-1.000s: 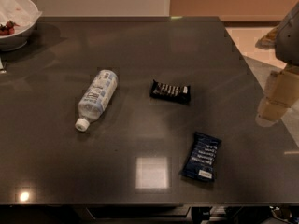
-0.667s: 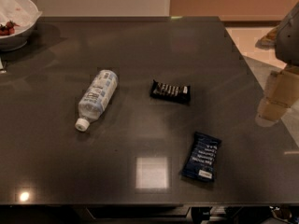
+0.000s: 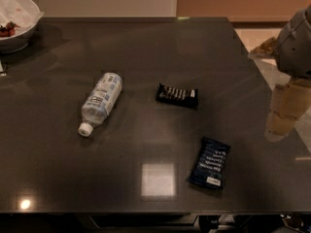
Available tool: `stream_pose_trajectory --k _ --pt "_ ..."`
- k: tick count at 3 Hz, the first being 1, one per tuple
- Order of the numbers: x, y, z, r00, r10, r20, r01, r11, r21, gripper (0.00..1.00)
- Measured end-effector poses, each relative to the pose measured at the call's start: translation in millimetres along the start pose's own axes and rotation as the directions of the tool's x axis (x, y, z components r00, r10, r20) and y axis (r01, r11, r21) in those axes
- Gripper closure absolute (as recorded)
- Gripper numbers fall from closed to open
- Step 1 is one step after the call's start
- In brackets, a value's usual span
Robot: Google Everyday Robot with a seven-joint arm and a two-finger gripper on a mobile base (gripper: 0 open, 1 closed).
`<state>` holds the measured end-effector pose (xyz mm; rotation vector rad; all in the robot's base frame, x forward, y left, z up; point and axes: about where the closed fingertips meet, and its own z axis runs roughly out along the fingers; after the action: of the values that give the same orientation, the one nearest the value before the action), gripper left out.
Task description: Pick rxbar blueberry
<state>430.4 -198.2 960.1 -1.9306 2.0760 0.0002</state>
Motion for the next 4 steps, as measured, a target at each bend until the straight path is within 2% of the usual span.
stream_pose_trajectory --k 1,2,3,4 --pt "-12.2 17.0 17.9 0.986 -0.159 0.053 0.163 0.9843 -0.069 0.00" --pt "-20.7 34.2 35.4 0.948 -0.301 0.098 0.311 0.9449 -0.103 0.00" --pt "-28.0 47.5 55.7 0.906 -0.409 0.111 0.421 0.8975 -0.131 0.00" --pt "-31.5 59.9 75.0 0.870 -0.478 0.121 0.492 0.8558 -0.159 0.00"
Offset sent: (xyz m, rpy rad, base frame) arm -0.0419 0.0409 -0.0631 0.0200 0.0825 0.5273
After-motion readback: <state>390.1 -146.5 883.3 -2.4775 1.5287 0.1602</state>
